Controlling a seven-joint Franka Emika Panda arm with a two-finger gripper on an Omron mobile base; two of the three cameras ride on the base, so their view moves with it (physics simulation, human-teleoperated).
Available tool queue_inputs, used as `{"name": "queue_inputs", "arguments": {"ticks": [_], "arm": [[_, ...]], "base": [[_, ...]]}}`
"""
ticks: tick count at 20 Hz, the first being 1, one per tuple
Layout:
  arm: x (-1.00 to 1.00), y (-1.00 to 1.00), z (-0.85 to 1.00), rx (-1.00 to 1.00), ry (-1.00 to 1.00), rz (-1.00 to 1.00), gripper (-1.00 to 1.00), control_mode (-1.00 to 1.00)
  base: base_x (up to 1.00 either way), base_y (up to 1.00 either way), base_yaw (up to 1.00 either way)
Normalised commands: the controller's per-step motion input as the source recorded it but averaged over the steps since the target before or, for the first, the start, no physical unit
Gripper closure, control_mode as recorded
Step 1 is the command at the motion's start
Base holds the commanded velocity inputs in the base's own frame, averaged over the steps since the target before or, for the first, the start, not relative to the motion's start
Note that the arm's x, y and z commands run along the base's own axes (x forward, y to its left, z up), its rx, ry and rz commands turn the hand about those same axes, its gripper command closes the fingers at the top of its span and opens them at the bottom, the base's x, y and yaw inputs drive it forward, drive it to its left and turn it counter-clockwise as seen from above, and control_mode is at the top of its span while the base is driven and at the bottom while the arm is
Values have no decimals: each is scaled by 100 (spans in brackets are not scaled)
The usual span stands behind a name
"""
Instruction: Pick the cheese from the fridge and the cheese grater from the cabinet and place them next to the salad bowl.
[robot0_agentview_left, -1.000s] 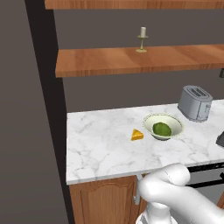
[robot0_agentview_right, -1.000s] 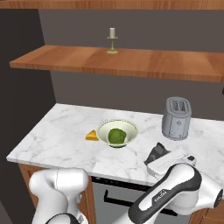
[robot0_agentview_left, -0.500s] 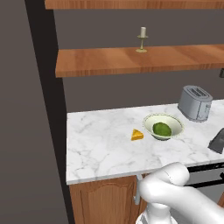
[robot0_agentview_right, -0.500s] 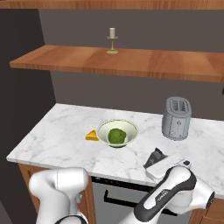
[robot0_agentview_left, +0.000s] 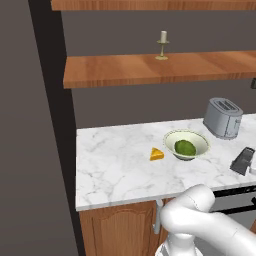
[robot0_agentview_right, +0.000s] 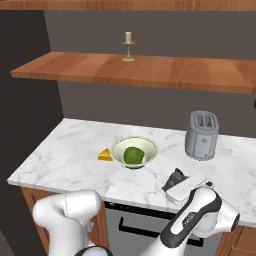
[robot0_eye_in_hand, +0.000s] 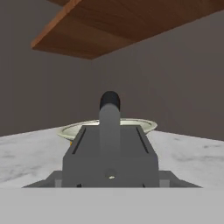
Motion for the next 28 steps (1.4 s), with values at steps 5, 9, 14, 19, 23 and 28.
{"name": "queue_inputs", "arguments": {"ticks": [5, 9, 14, 19, 23, 28], "arm": [[61, 0, -26, 0, 2, 0, 100, -100], [65, 0, -28, 0, 3, 0, 100, -100], [56, 0, -31, 0, 3, 0, 100, -100], [33, 0, -38, 0, 0, 1, 100, -100], [3, 6, -39, 0, -10, 2, 100, -100], [0, 16, -32, -6, -21, 2, 100, -100]], "base": [[0, 0, 0], [0, 0, 0], [0, 0, 0], [0, 0, 0], [0, 0, 0], [0, 0, 0]]}}
